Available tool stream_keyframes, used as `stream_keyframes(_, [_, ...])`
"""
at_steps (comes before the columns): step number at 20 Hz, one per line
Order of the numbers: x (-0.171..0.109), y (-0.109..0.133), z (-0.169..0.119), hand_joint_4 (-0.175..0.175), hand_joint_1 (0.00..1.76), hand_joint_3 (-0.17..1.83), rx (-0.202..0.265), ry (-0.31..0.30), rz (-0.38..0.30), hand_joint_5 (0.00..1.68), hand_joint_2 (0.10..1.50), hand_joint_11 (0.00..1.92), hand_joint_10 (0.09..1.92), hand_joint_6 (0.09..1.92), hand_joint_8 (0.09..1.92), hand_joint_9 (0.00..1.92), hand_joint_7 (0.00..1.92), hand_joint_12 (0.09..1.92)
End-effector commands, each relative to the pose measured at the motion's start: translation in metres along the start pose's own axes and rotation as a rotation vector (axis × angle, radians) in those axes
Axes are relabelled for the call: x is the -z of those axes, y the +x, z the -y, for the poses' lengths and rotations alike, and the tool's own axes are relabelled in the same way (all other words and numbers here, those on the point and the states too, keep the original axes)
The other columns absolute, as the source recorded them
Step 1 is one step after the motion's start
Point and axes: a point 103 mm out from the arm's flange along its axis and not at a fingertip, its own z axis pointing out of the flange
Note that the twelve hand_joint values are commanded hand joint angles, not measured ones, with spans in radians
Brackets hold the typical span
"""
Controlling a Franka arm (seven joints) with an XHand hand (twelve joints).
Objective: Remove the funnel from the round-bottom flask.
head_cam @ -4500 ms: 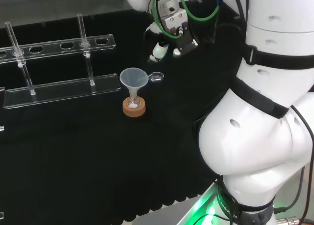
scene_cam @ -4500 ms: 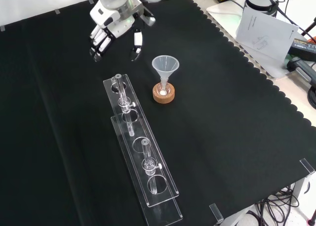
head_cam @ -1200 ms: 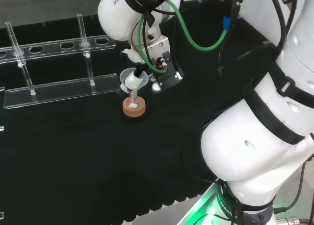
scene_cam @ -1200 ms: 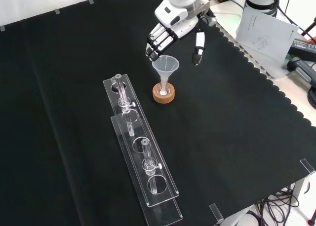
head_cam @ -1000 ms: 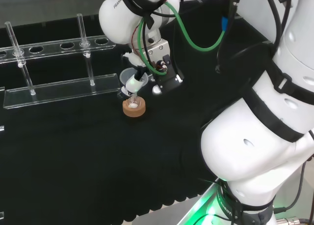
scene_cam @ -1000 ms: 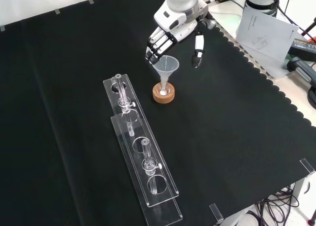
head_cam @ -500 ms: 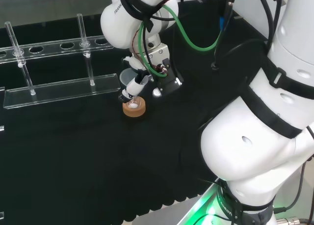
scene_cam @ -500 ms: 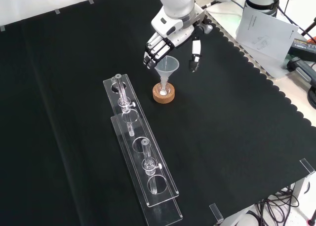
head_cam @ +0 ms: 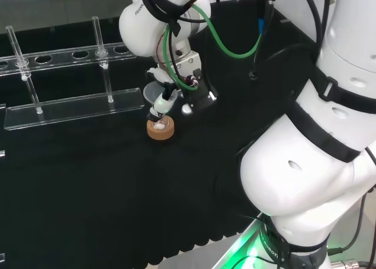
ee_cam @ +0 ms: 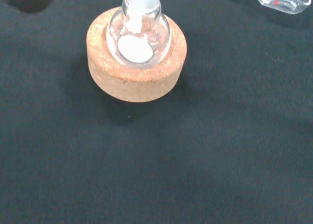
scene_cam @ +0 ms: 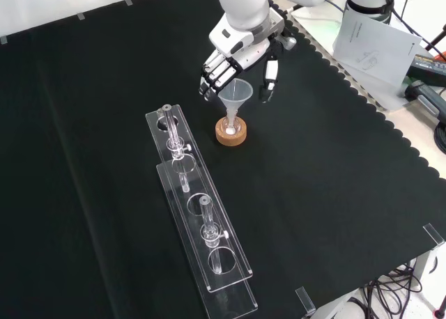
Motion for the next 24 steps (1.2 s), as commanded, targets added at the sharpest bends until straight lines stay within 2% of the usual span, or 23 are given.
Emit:
stream_keyframes(1, [-0.004, -0.002, -0.004, -0.048, 0.71, 0.22, -0.002, 0.016, 0.006, 0.07, 0.76, 0.29, 0.90, 0.09, 0.41, 0.08, 0.00, 1.52])
stream_keyframes(7, [-0.004, -0.003, -0.006, -0.052, 0.73, 0.37, -0.003, 0.002, 0.025, 0.15, 0.73, 0.35, 0.77, 0.09, 0.71, 0.34, 0.05, 1.48])
stream_keyframes(13, [0.001, -0.003, -0.007, -0.069, 0.73, 0.47, -0.023, -0.027, 0.083, 0.28, 0.75, 0.45, 0.62, 0.09, 0.74, 0.73, 0.31, 1.37])
stream_keyframes(16, [0.004, -0.003, -0.006, -0.071, 0.75, 0.49, -0.028, -0.052, 0.103, 0.37, 0.78, 0.50, 0.58, 0.09, 0.73, 0.87, 0.44, 1.33])
stream_keyframes(24, [0.026, -0.006, 0.003, -0.072, 0.77, 0.50, -0.027, -0.079, 0.118, 0.45, 0.82, 0.54, 0.56, 0.09, 0.73, 0.95, 0.54, 1.30])
